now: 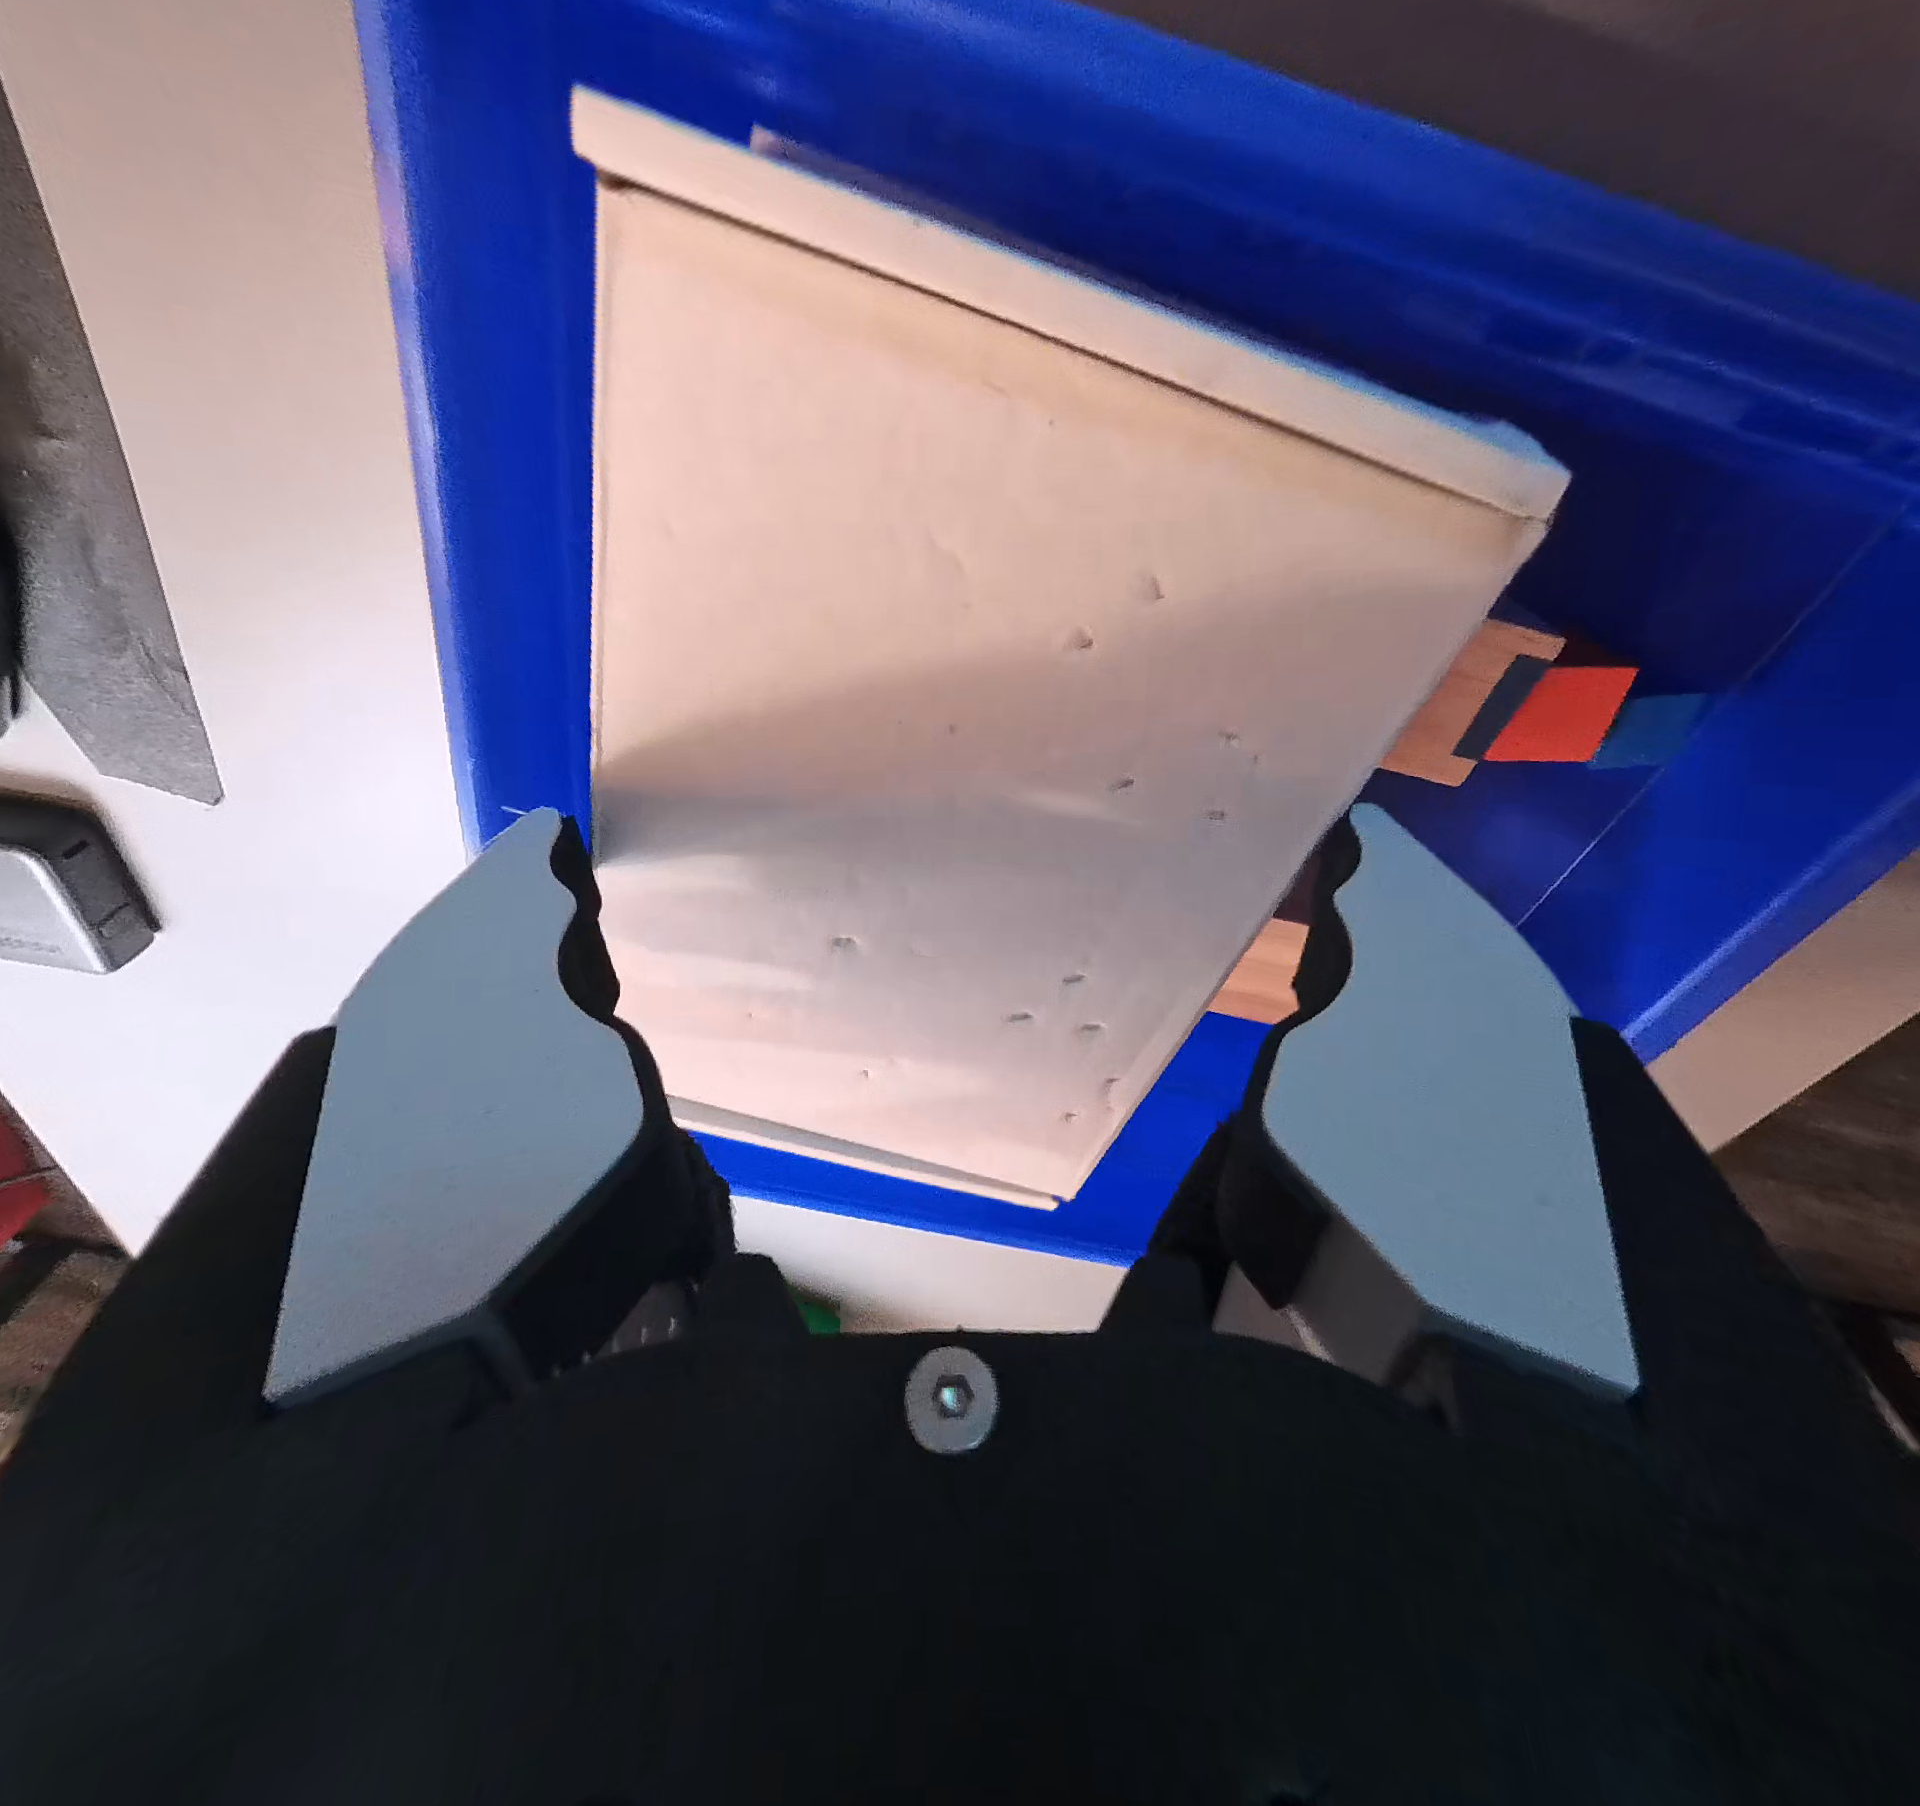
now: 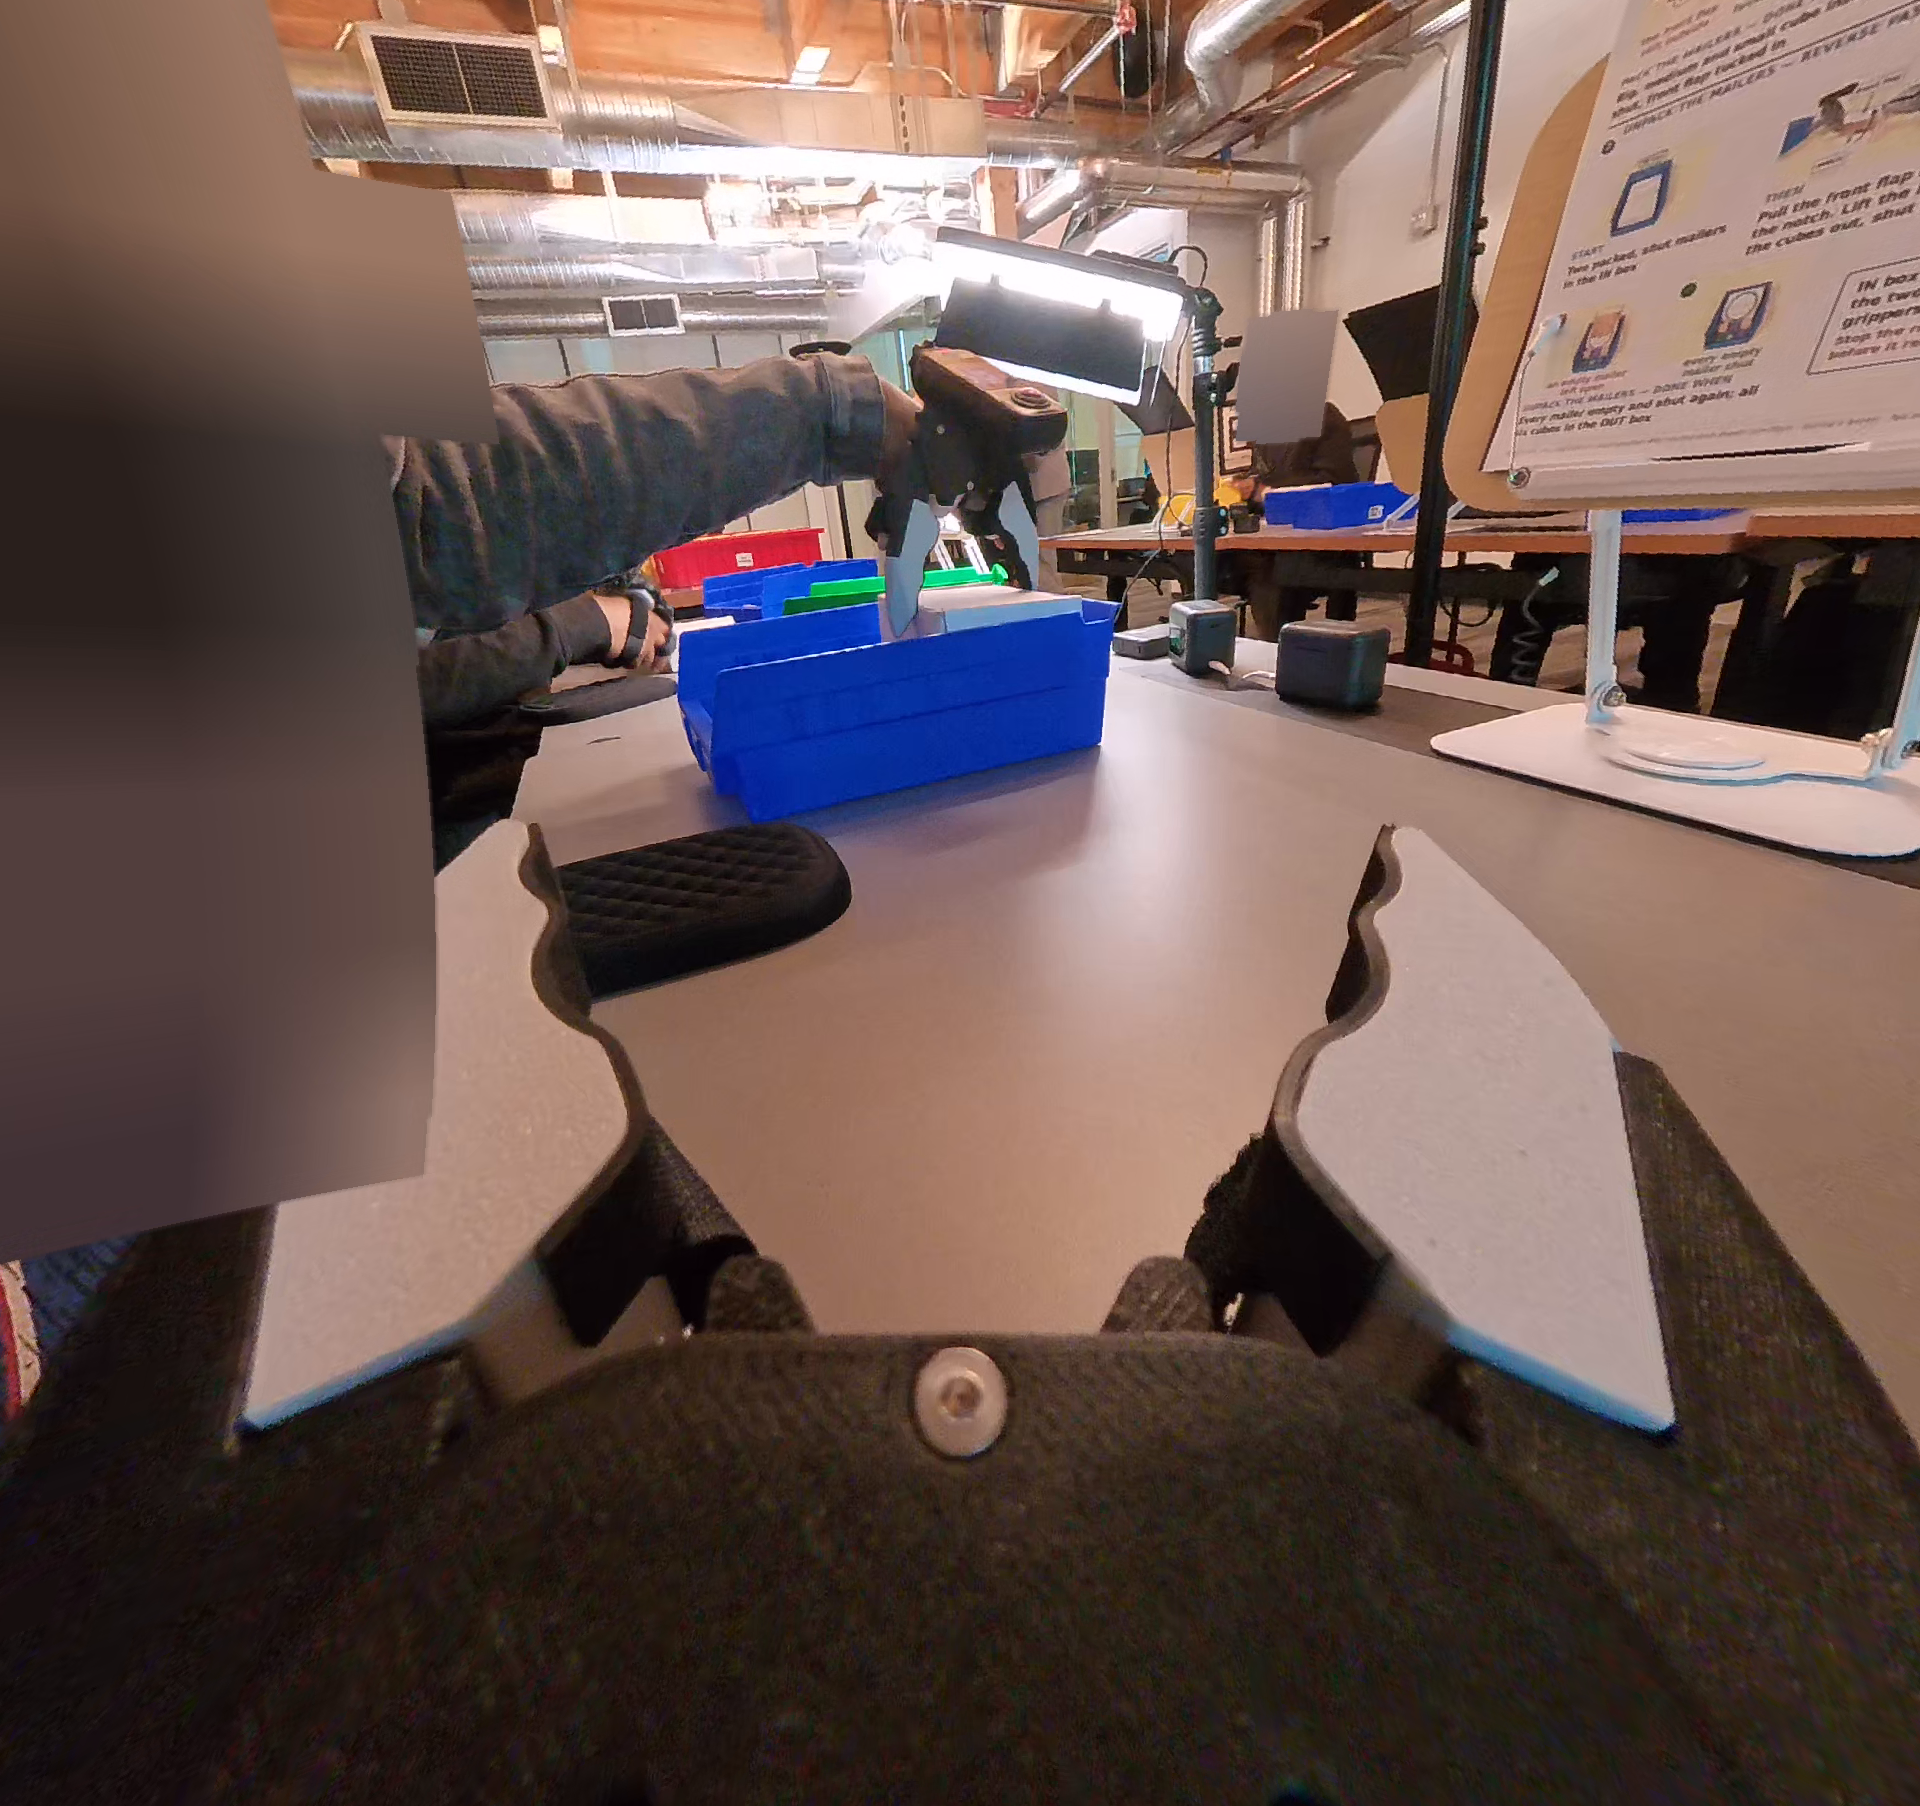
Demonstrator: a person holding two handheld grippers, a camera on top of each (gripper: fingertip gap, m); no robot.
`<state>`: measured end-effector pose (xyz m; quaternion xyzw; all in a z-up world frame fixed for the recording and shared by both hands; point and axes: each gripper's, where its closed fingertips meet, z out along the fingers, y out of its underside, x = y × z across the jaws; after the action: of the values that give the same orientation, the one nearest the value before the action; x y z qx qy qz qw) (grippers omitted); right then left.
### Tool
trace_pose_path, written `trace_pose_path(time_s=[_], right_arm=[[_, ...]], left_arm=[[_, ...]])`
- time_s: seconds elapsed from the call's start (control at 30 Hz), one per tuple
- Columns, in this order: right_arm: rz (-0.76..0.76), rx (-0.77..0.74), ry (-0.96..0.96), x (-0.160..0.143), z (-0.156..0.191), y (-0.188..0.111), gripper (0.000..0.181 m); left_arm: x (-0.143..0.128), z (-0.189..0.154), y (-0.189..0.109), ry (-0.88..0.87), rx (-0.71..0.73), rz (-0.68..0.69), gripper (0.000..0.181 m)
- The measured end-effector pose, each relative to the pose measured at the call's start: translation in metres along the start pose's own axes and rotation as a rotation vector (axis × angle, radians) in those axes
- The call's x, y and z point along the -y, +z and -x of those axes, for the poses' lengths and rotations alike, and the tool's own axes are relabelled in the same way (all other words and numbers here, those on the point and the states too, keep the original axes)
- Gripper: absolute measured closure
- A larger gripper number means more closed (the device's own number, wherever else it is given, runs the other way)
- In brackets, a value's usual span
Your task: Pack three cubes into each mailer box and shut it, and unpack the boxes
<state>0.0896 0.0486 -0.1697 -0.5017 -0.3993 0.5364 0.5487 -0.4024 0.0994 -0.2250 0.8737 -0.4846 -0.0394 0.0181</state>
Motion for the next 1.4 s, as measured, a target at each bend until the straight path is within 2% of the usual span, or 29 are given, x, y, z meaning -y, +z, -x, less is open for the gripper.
trace_pose_path(time_s=[0.13, 0.2, 0.3, 0.5, 0.77, 0.93, 1.07, 1.17, 1.27, 1.4], right_arm=[[0.000, 0.001, -0.001, 0.000, 0.000, 0.000, 0.040], [0.001, 0.000, -0.003, 0.000, 0.000, 0.000, 0.042], [0.001, -0.001, -0.001, 0.000, 0.000, 0.000, 0.041], [0.001, -0.001, 0.000, -0.001, 0.000, 0.000, 0.043], [0.002, -0.005, 0.000, -0.001, -0.001, 0.000, 0.042], [0.007, -0.003, -0.005, -0.002, 0.000, 0.001, 0.044], [-0.001, -0.007, -0.011, -0.001, 0.000, 0.001, 0.044], [0.000, -0.008, -0.018, -0.001, 0.001, 0.001, 0.042], [-0.001, -0.006, -0.021, -0.001, 0.001, 0.001, 0.042], [-0.009, -0.008, -0.010, 0.000, 0.000, 0.000, 0.042]], left_arm=[[0.001, 0.003, 0.001, -0.102, -0.009, 0.001, 0.053], [0.002, 0.003, 0.004, -0.073, -0.001, 0.002, 0.049], [-0.013, 0.003, 0.017, -0.028, 0.022, 0.102, 0.038], [-0.016, 0.004, 0.015, -0.022, 0.023, 0.111, 0.043], [-0.016, 0.012, -0.029, -0.049, 0.126, 0.146, 0.047], [-0.003, 0.007, -0.069, -0.058, 0.184, 0.187, 0.047], [0.028, -0.003, -0.098, -0.064, 0.206, 0.171, 0.047], [0.073, -0.015, -0.107, -0.023, 0.226, 0.102, 0.046], [0.123, -0.034, -0.095, 0.042, 0.193, 0.041, 0.047], [0.186, -0.063, -0.063, 0.111, 0.152, -0.004, 0.047]])
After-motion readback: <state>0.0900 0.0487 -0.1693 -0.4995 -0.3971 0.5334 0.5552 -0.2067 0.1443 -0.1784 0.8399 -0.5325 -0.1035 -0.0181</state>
